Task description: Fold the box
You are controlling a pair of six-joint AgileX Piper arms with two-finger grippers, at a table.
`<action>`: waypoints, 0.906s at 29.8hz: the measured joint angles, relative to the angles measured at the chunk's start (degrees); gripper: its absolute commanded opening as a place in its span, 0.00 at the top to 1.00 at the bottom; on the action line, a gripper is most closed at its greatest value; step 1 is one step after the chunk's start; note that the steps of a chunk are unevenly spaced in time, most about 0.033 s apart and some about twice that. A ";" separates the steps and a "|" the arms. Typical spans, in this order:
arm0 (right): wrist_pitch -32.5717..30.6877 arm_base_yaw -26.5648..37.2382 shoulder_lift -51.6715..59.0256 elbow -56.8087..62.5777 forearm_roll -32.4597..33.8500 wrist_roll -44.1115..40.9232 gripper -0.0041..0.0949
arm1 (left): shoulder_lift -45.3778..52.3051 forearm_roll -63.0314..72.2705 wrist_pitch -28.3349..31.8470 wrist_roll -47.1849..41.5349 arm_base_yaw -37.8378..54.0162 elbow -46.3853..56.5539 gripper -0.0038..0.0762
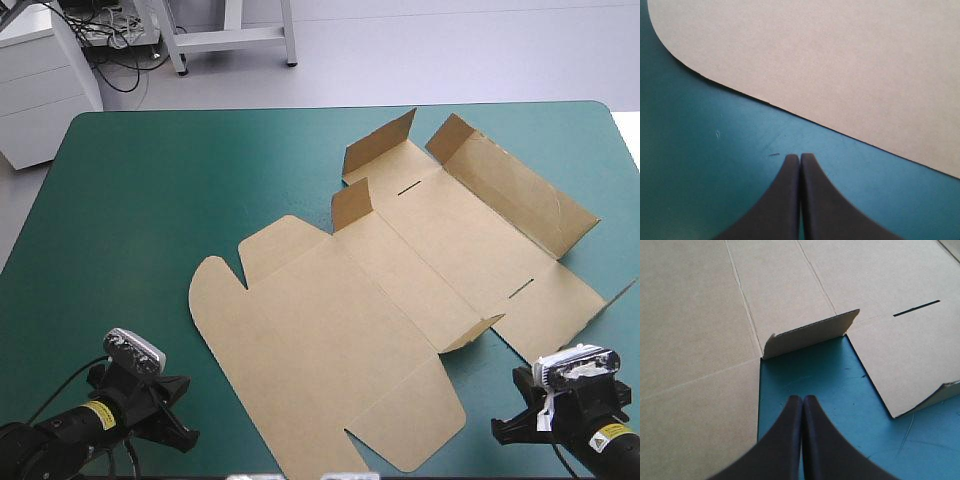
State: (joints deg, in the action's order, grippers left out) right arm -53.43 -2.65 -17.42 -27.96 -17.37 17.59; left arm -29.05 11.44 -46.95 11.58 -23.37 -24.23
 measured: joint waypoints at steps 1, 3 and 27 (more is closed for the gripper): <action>-0.27 0.00 0.00 -0.59 0.00 -0.63 0.98 | 0.00 0.00 0.00 0.00 0.00 0.00 0.99; -0.70 0.00 0.00 -1.82 0.06 -1.57 0.98 | 0.00 0.00 0.00 0.00 0.00 0.00 0.99; -13.11 0.00 -6.01 -18.95 0.38 -10.99 0.06 | 0.00 0.00 0.00 0.00 0.00 0.00 0.99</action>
State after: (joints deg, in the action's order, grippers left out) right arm -66.54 -2.65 -23.43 -46.91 -16.99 6.60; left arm -29.05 11.44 -46.95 11.58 -23.37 -24.23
